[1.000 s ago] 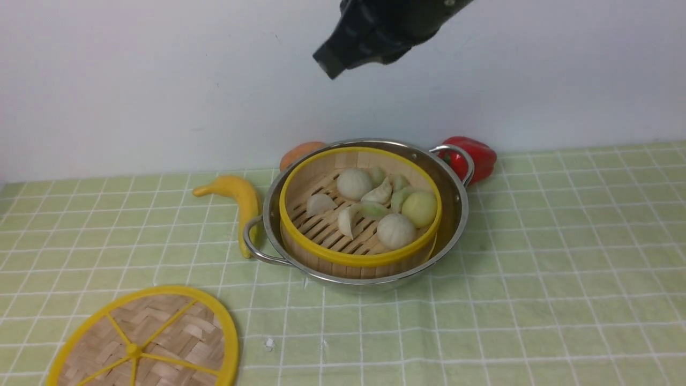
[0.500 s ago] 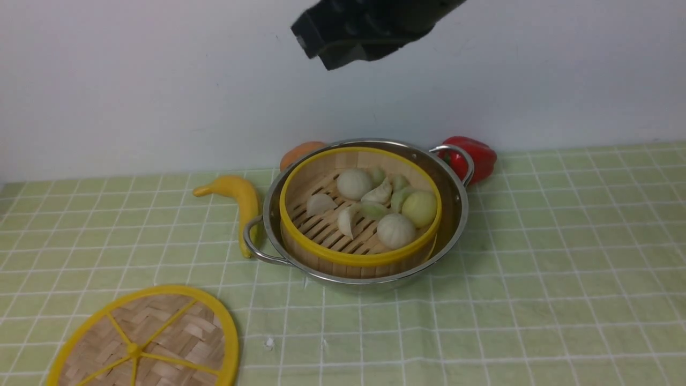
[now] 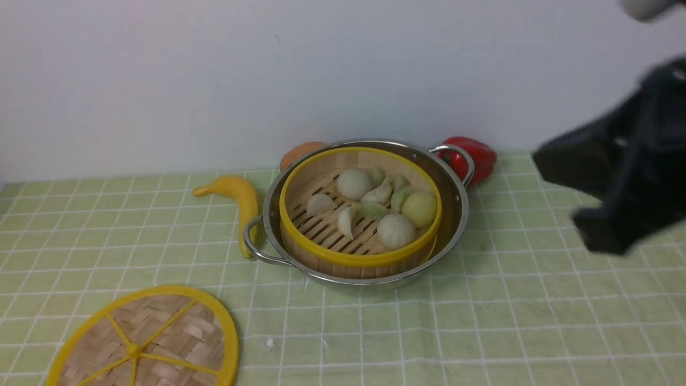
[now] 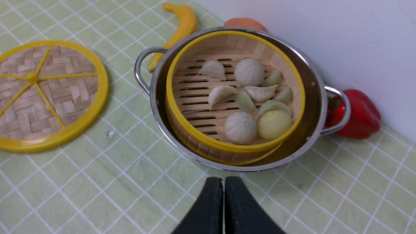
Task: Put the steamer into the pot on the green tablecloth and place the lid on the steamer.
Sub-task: 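Grasp the bamboo steamer lid lying on the table by its centre knob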
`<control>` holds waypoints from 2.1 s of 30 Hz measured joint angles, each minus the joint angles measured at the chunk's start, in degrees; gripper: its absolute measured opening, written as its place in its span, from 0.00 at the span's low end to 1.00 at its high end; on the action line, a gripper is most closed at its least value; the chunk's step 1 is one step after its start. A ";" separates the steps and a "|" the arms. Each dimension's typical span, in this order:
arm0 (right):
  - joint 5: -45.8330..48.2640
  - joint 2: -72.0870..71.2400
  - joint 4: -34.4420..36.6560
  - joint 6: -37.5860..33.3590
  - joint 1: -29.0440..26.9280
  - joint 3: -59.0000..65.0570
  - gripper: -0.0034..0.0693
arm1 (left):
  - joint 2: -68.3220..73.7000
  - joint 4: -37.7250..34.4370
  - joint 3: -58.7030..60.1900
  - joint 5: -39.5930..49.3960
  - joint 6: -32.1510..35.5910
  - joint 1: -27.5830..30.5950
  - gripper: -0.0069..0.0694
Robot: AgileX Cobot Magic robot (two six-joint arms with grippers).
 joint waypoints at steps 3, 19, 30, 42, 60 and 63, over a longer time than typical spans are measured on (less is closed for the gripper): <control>-6.87 -12.42 -3.91 7.50 -1.20 12.25 0.11 | 0.00 0.00 0.00 0.00 0.00 0.00 0.41; -22.68 -52.88 -18.97 34.98 -26.77 46.09 0.17 | 0.00 0.00 0.00 0.00 0.00 0.00 0.41; -24.08 -56.52 -19.48 35.64 -28.68 59.39 0.22 | 0.00 0.00 0.00 -0.05 0.00 0.00 0.41; -25.92 -56.52 -19.54 26.17 -28.68 63.00 0.25 | 0.00 0.00 0.00 -0.05 0.00 0.00 0.41; -29.51 -56.52 -16.24 25.05 -28.68 63.04 0.32 | 0.00 0.00 0.00 -0.05 0.00 0.00 0.41; -29.54 -56.52 -12.63 20.09 -28.68 63.04 0.34 | 0.00 0.00 0.00 -0.05 0.00 0.00 0.41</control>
